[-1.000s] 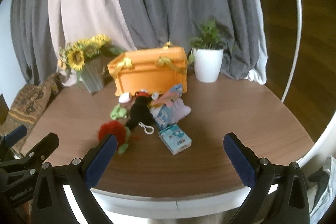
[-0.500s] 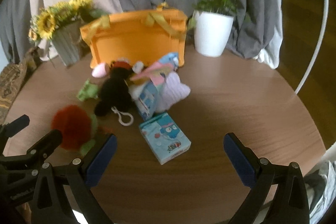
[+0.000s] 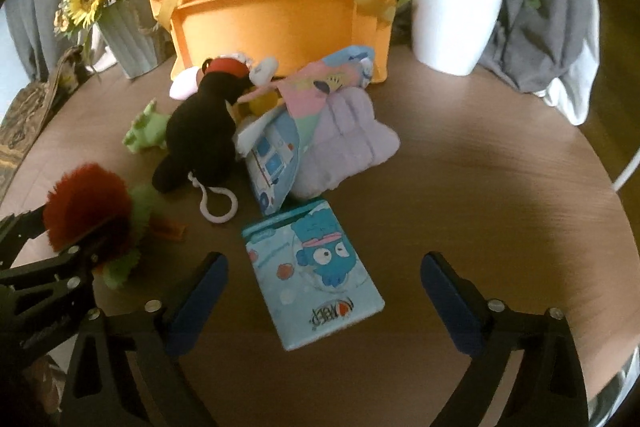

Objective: Organize soft objects
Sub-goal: 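Grasp the red pompom plush with the left tool while the right tool grasps the blue book, then lift the red plush with the left tool while the right tool carries the blue book to the crate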

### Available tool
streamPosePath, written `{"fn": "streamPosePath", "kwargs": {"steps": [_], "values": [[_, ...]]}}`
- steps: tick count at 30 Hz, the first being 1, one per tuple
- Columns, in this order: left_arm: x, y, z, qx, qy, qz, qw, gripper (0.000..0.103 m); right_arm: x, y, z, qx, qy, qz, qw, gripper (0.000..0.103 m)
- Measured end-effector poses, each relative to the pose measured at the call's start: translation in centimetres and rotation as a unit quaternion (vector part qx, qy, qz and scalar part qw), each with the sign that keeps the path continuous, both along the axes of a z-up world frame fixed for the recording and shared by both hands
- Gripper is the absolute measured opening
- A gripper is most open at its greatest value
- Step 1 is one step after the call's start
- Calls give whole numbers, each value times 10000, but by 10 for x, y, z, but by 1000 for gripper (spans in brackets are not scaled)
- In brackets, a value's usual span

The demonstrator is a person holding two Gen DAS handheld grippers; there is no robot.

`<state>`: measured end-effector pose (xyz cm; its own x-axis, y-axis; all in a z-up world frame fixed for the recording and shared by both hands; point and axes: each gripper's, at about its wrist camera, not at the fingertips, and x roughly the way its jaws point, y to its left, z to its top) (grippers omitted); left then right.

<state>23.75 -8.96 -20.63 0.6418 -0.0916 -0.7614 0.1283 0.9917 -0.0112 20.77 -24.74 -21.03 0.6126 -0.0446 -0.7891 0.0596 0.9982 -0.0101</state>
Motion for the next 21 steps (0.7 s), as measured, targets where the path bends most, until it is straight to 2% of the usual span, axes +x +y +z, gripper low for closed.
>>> {"fn": "streamPosePath", "kwargs": {"steps": [4, 6, 8, 10, 12, 21], "values": [[4, -2, -5, 38, 58, 42, 10000, 61, 4, -1, -7, 80, 75, 82, 9999, 84], [6, -3, -8, 13, 110, 42, 9999, 50, 6, 0, -9, 78, 123, 165, 9998, 77], [8, -2, -9, -54, 151, 44, 9999, 44, 6, 0, -9, 91, 156, 248, 9995, 71], [8, -2, -8, -60, 152, 54, 9999, 41, 6, 1, -9, 97, 154, 277, 9995, 60], [7, -2, -6, -26, 114, 34, 9999, 37, 6, 2, -8, 80, 174, 299, 9994, 60], [-1, -5, 23, -56, -227, -142, 9996, 36, 3, 1, 11, 169, 91, 276, 9994, 60]]}}
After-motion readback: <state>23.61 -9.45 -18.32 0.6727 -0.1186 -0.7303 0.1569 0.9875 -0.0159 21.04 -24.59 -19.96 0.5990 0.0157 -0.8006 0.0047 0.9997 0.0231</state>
